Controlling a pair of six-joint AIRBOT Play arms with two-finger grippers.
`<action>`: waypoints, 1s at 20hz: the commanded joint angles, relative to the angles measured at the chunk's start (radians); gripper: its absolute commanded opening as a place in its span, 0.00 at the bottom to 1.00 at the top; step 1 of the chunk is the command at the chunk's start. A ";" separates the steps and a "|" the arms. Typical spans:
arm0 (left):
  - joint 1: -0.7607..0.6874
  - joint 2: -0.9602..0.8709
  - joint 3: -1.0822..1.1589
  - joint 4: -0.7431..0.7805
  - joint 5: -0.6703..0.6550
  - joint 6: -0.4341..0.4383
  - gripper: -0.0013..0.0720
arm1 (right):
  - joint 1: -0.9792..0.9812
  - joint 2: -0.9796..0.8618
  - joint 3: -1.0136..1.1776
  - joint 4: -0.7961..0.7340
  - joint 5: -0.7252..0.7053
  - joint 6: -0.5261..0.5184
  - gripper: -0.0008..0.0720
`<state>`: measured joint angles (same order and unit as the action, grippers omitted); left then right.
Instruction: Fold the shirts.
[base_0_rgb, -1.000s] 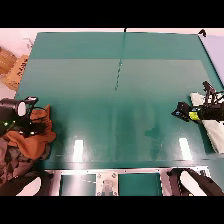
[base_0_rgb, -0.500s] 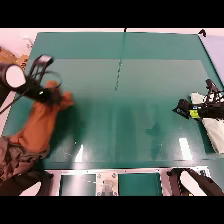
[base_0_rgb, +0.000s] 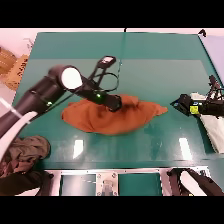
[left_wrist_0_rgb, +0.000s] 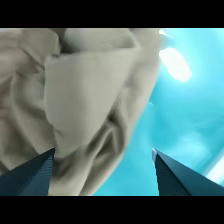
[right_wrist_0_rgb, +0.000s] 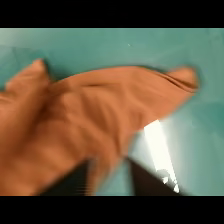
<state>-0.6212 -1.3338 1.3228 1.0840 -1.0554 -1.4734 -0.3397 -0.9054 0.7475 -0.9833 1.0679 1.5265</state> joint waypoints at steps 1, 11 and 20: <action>0.038 -0.066 0.018 -0.138 -0.042 0.043 0.99 | -0.001 -0.001 0.019 0.014 -0.002 -0.014 0.62; 0.535 -0.029 -0.087 0.163 -0.307 -0.018 0.99 | -0.073 -0.243 0.020 0.004 0.010 -0.048 0.67; 0.542 -0.211 -0.231 0.129 -0.082 -0.011 0.99 | 0.018 -0.577 0.033 0.180 -0.106 -0.201 0.66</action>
<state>-0.0841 -1.4841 1.1080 1.2217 -1.1606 -1.4860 -0.3576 -1.3838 0.7731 -0.8810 1.0142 1.3987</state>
